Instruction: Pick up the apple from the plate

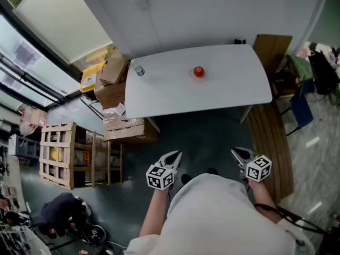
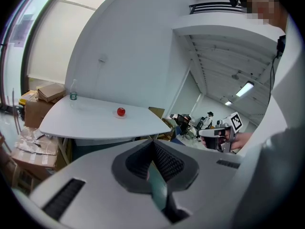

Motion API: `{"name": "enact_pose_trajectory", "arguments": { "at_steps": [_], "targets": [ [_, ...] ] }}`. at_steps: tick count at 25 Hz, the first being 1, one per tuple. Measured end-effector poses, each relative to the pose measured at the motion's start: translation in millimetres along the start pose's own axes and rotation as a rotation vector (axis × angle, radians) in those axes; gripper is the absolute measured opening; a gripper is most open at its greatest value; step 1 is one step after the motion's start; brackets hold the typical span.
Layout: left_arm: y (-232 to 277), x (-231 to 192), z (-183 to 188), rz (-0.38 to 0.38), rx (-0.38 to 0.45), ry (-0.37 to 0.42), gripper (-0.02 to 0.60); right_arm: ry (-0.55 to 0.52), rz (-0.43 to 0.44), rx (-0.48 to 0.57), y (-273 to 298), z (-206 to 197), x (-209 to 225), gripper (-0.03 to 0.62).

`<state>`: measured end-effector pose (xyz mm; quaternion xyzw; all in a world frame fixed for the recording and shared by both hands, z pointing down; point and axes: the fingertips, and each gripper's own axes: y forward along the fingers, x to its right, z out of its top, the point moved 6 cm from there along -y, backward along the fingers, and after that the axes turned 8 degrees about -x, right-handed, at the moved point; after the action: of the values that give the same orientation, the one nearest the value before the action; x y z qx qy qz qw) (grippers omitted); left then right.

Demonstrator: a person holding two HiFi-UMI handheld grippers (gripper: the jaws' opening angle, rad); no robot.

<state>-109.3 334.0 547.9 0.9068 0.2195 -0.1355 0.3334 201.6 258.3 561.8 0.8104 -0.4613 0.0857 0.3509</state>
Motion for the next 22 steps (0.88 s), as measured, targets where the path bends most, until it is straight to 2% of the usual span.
{"name": "enact_pose_trajectory", "arguments": {
  "at_steps": [9, 22],
  "targets": [
    [13, 15, 1, 0.043, 0.009, -0.024, 0.002, -0.028, 0.035, -0.054, -9, 3, 20, 0.040],
    [47, 33, 10, 0.054, 0.030, -0.023, 0.002, -0.096, 0.045, -0.073, -6, 31, 59, 0.040]
  ]
}}
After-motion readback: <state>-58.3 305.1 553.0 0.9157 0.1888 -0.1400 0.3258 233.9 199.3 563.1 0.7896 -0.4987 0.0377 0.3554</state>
